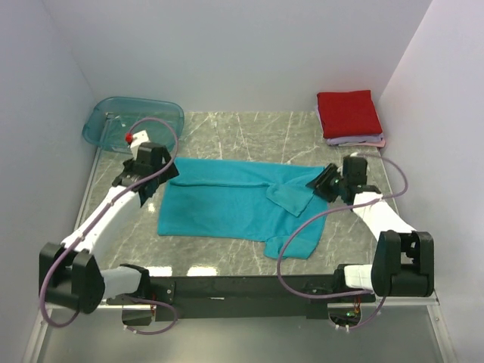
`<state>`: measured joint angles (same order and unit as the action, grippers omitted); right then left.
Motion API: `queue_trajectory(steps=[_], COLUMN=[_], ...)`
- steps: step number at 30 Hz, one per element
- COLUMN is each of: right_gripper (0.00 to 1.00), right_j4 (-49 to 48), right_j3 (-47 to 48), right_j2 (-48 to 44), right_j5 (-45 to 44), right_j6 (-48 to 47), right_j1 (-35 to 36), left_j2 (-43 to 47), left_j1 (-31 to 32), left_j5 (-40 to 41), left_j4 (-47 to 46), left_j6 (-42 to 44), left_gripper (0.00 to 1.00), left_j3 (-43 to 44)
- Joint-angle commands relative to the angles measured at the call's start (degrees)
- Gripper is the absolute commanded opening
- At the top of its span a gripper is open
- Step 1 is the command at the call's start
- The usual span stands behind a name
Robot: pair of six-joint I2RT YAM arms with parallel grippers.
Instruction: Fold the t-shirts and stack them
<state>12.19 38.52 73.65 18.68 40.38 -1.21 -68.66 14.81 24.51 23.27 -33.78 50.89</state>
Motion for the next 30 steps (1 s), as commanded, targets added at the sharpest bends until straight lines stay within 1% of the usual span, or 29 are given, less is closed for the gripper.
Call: queue_trajectory(steps=[1, 4, 8, 11, 14, 17, 19, 22, 24, 27, 30], right_gripper=[0.48, 0.47, 0.46, 0.45, 0.44, 0.44, 0.44, 0.43, 0.43, 0.43, 0.43], right_j4=[-2.16, -4.44, -8.05, -8.93, -9.28, -9.20, -8.59, -6.13, -4.28, -2.96, -1.29], right_j3=[4.36, 6.56, 9.55, 13.32, 15.35, 17.46, 18.25, 20.53, 22.64, 24.93, 27.39], right_j2=[2.27, 6.23, 11.86, 17.04, 21.88, 26.01, 28.30, 30.85, 33.04, 34.89, 36.47], right_j5=[-3.12, -3.04, -0.23, 1.80, 3.47, 3.47, 2.60, 0.23, -0.66, -1.27, -3.12], right_j6=[-1.27, -1.45, -2.15, -2.85, -2.68, -2.68, -2.41, -2.76, -3.03, -3.47, -4.17], right_j1=[-2.65, -4.14, -5.55, -6.17, -6.78, -7.40, -7.84, -8.01, -8.10, -8.28, -8.28], left_j2=[-3.66, -9.02, -16.58, -20.89, -24.67, -27.92, -30.11, -33.45, -36.26, -37.59, -38.56], left_j1=[0.05, 0.22, 0.48, 0.84, 1.01, 0.92, 1.01, 0.84, 0.66, 0.66, 0.40], left_j5=[-6.30, -8.69, -10.97, -11.68, -11.16, -9.93, -7.12, -4.22, -2.11, -0.43, 1.41], left_j4=[-1.56, 0.11, 1.87, 2.83, 4.24, 6.35, 8.36, 10.04, 12.76, 14.52, 15.67], left_j6=[2.31, 3.28, 4.07, 4.69, 5.04, 4.95, 4.60, 4.25, 3.38, 2.58, 1.88], left_gripper=[0.87, 0.83, 0.76, 0.70, 0.67, 0.62, 0.61, 0.57, 0.54, 0.49, 0.48], left_j3=[6.22, 9.73, 12.82, 14.67, 15.99, 16.52, 16.61, 16.25, 17.13, 17.83, 18.62])
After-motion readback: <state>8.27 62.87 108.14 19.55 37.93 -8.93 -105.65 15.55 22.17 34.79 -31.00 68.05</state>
